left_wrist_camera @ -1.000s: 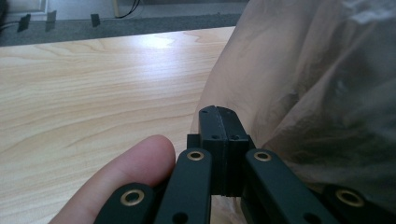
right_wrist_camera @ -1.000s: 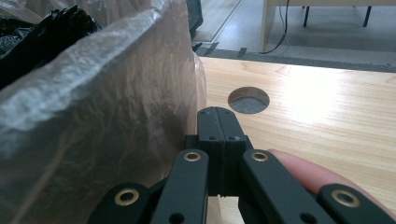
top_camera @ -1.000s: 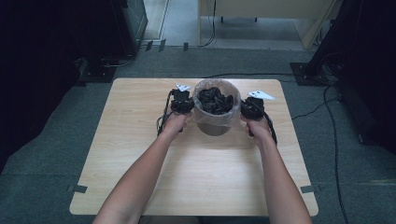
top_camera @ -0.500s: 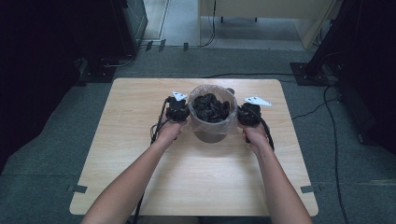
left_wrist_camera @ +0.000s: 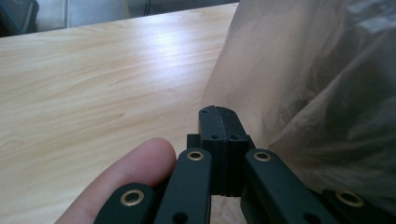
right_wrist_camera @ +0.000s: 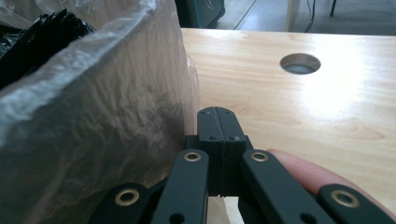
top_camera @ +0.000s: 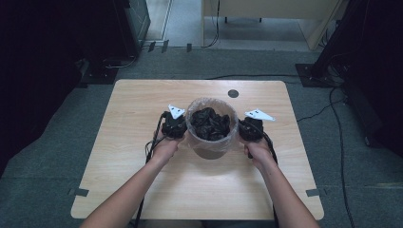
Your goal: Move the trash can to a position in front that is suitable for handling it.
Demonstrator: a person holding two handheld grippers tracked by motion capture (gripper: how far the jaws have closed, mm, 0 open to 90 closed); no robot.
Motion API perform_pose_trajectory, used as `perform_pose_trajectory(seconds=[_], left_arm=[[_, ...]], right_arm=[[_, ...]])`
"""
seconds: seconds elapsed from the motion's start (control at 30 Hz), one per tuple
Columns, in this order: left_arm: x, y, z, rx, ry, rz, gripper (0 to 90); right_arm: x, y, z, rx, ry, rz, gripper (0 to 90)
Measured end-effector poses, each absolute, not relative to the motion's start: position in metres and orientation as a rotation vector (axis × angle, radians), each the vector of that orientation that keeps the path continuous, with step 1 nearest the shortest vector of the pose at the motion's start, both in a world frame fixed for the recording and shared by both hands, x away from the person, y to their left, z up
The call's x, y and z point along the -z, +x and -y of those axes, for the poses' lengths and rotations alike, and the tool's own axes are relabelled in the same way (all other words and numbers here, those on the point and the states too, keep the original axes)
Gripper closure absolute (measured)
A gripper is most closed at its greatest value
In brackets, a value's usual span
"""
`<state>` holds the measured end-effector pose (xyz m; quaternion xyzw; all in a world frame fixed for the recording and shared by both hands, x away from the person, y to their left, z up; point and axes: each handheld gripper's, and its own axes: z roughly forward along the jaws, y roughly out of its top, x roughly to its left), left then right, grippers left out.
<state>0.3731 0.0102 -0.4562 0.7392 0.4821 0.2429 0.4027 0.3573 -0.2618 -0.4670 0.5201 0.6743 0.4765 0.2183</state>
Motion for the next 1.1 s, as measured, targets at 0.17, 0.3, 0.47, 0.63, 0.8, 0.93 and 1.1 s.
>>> perform_pose_trajectory(seconds=[0.17, 0.3, 0.47, 0.63, 0.8, 0.93, 1.1], left_arm=[[0.456, 0.349, -0.018, -0.662, 1.862, -1.205, 90.0], [0.457, 0.331, -0.027, -0.640, 1.829, -1.221, 90.0], [0.460, 0.309, -0.033, -0.641, 1.824, -1.218, 90.0], [0.462, 0.289, -0.039, -0.620, 1.811, -1.215, 90.0], [0.469, 0.276, -0.046, -0.605, 1.790, -1.220, 89.6], [0.473, 0.267, -0.057, -0.582, 1.756, -1.212, 76.5], [0.478, 0.263, -0.080, -0.589, 1.723, -1.279, 50.1]], right_arm=[[0.467, 0.338, 0.254, -1.321, 1.405, -1.888, 90.0], [0.466, 0.322, 0.248, -1.321, 1.396, -1.908, 90.0], [0.465, 0.302, 0.241, -1.299, 1.382, -1.938, 90.0], [0.464, 0.282, 0.236, -1.293, 1.388, -1.954, 90.0], [0.463, 0.270, 0.232, -1.318, 1.402, -1.950, 90.0], [0.464, 0.263, 0.233, -1.351, 1.352, -1.974, 90.0], [0.465, 0.260, 0.243, -1.348, 1.362, -1.946, 75.2]])
